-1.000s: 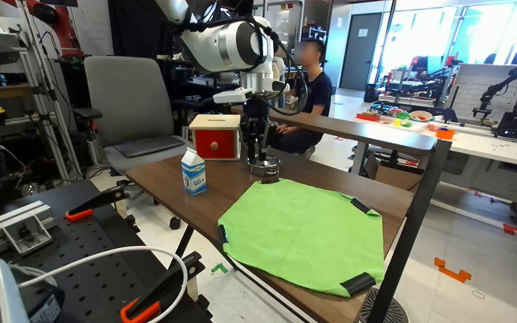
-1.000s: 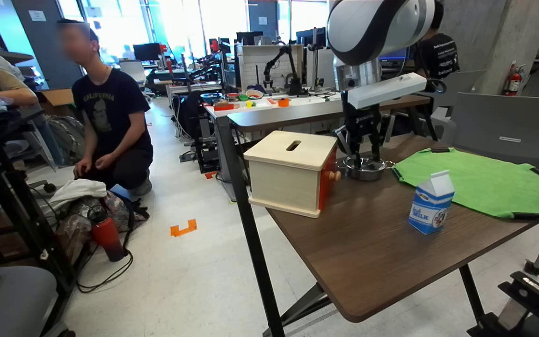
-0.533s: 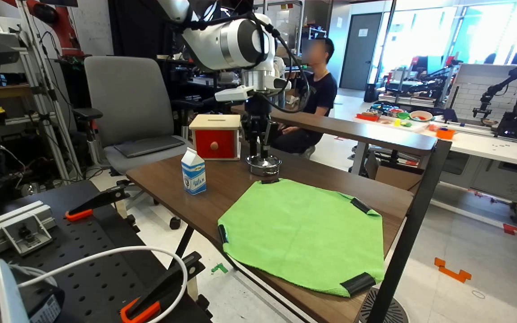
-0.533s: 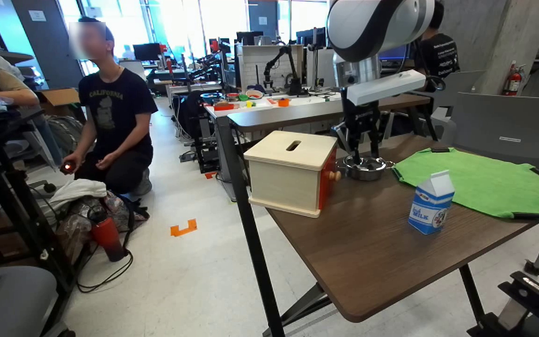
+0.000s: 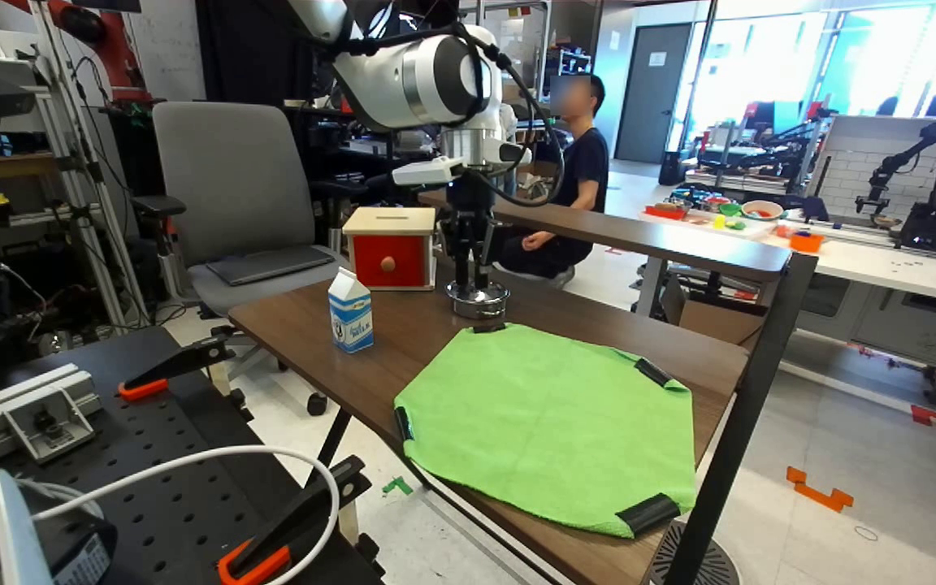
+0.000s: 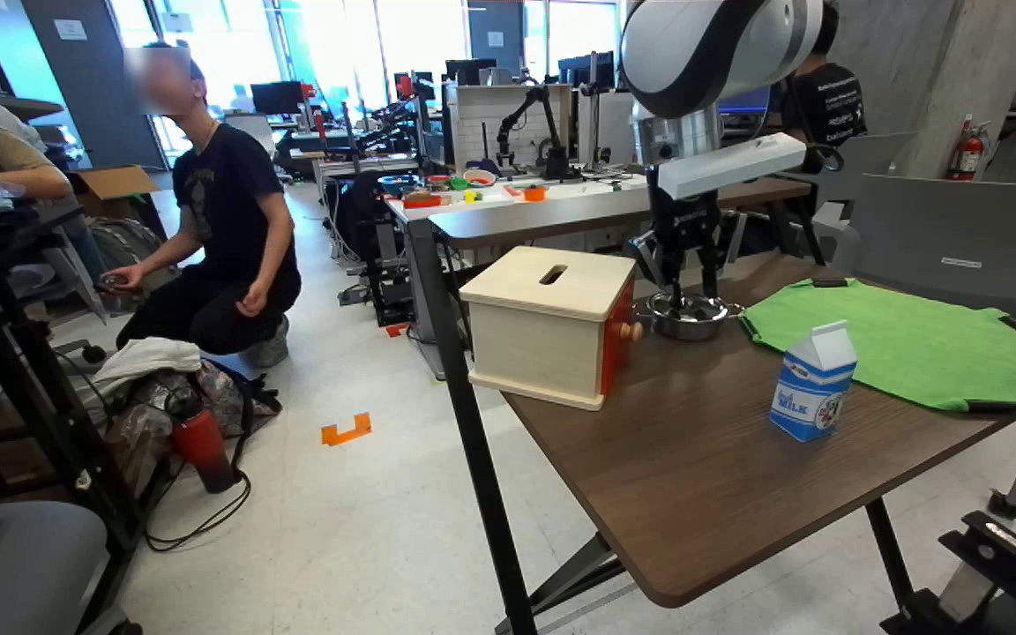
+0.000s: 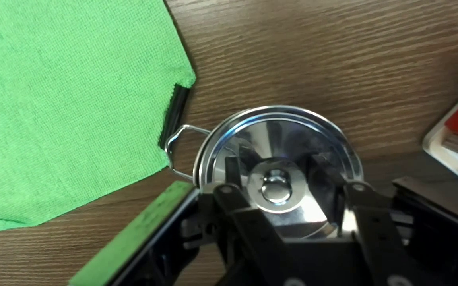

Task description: Put the silver lid on the green towel.

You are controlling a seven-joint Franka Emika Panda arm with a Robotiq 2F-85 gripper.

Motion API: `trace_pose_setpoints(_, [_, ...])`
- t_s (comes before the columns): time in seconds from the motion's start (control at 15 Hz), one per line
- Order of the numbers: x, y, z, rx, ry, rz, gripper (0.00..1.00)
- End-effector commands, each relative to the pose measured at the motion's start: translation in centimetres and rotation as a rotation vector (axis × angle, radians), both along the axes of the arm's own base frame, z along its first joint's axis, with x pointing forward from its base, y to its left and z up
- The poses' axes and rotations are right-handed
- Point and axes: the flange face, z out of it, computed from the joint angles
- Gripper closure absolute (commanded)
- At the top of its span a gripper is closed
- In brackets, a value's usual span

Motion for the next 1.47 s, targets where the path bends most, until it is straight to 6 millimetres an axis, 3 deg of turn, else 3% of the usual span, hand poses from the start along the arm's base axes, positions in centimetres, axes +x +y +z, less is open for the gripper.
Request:
trace_pose_setpoints(0.0, [0.6, -0.4, 0.1, 0.004, -0.015, -0.013, 0.5])
trace_pose_setpoints(0.27, [0.9, -0.6, 0.3, 0.011, -0.017, -0.026, 0.51])
trace_pose_setpoints(0.4, [0.9, -0.7, 0.3, 0.013, -0.014, -0.029, 0.76])
trace_pose_setpoints(0.6, [0.6, -0.9, 0.0, 0.012, -0.009, -0.031, 1.0])
trace_pose_setpoints(0.87, [0.6, -1.0, 0.2, 0.013, -0.011, -0.028, 0.95])
trace_pose_setpoints(1.4, [-0.4, -0.5, 3.3, 0.027, -0.029, 0.035, 0.95])
